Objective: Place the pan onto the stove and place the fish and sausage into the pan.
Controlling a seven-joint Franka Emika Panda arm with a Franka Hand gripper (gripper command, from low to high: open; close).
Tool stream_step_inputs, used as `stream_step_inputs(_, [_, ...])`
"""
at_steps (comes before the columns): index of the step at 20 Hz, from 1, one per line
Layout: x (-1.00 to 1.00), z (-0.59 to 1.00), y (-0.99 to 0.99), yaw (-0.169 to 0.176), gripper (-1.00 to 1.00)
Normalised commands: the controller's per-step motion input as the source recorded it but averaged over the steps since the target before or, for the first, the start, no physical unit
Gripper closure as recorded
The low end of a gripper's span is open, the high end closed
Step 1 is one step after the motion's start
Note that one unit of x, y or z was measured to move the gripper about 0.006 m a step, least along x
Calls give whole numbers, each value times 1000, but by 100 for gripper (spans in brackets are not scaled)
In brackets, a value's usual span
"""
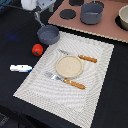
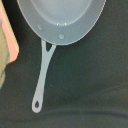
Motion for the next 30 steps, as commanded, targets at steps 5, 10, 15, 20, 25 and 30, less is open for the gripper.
stream_step_inputs(5, [-174, -278, -25, -121, -100])
stream_step_inputs(10, [146, -209, -103, -30, -100])
stream_step_inputs(15, [226, -310, -168, -3, -100])
stream_step_inputs(20, [58, -395, -196, 0, -100])
stream_step_inputs(25, [7, -339, -201, 0, -100])
stream_step_inputs(30, [0, -342, -97, 0, -100])
